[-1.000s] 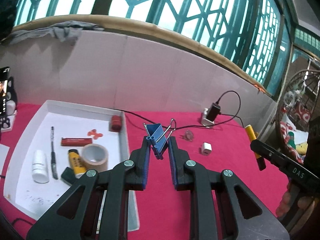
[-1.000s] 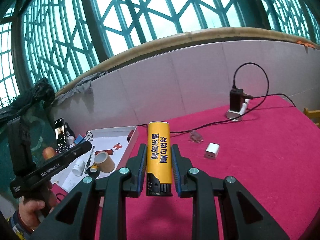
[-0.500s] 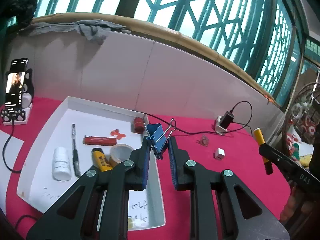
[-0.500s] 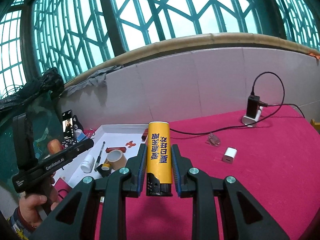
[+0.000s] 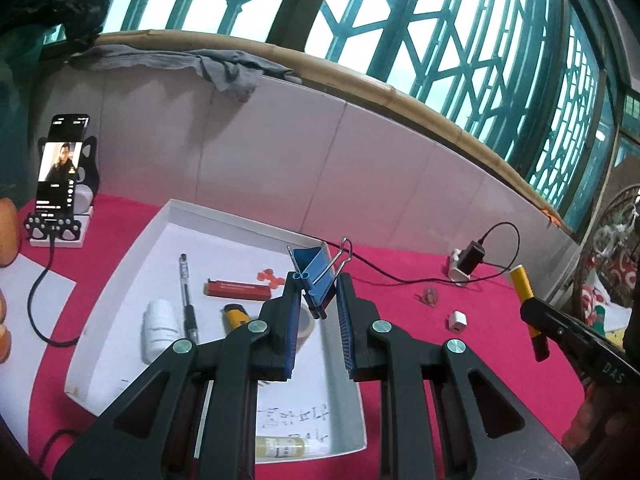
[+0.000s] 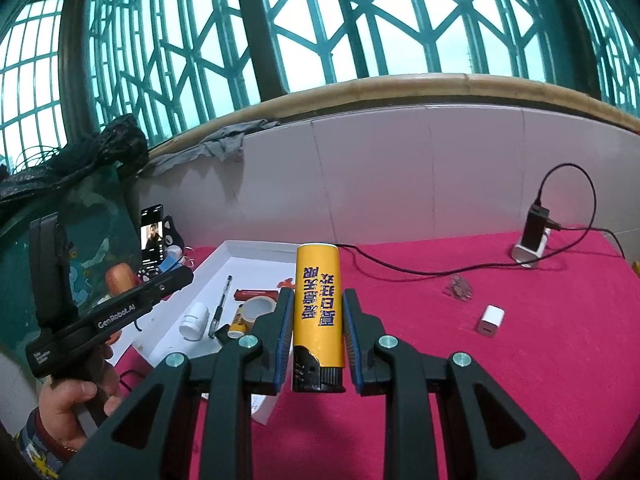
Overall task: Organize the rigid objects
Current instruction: 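Carry the binder clip and yellow lighter into the tray and open both grippers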
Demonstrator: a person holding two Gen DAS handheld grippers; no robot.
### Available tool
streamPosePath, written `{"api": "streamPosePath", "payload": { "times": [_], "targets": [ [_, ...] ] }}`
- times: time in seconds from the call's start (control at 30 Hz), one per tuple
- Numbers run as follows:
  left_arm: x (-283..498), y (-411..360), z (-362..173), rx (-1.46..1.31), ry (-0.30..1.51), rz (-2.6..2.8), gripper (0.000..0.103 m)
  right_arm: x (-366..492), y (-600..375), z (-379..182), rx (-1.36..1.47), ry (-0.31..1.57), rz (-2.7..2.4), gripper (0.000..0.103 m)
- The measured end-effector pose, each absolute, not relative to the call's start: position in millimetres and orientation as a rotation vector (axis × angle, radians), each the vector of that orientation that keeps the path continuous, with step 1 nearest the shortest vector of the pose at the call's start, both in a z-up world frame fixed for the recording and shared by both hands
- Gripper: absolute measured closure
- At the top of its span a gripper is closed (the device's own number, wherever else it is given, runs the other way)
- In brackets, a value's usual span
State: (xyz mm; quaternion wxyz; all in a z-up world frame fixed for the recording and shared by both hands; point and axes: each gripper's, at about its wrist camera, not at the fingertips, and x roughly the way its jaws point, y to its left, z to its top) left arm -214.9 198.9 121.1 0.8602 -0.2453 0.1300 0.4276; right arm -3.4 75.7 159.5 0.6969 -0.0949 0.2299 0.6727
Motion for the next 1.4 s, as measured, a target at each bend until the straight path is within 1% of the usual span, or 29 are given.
{"api": "streamPosePath", "payload": {
  "times": [0.53,0.8,1.0,1.23,1.4],
  "targets": [
    [-257.1,226.0,110.6,-0.573,0.254,0.976,0.086,-46.2,125.0,159.3,-0.316,0.508,1.583,0.080],
    [-273.0,243.3,99.8,-0.608,0.266,1.014,0.086,-58.7,153.6,150.4,-0.362,0.532,1.597,0.080],
    [-283.4,273.3,94.5,-0.632,0.301,1.059,0.086,-63.5,185.4,138.1,-0.396,0.592,1.599,0.080],
    [-268.8,317.4,79.4,-0.687,0.369,1.043,0.086,-81.8,233.6,113.6,-0.460,0.654,1.589,0.080],
    [-261.5,326.3,70.2,-0.710,0.385,1.034,0.086,-88.6,266.1,93.0,-0.497,0.690,1.561,0.080]
  ]
}}
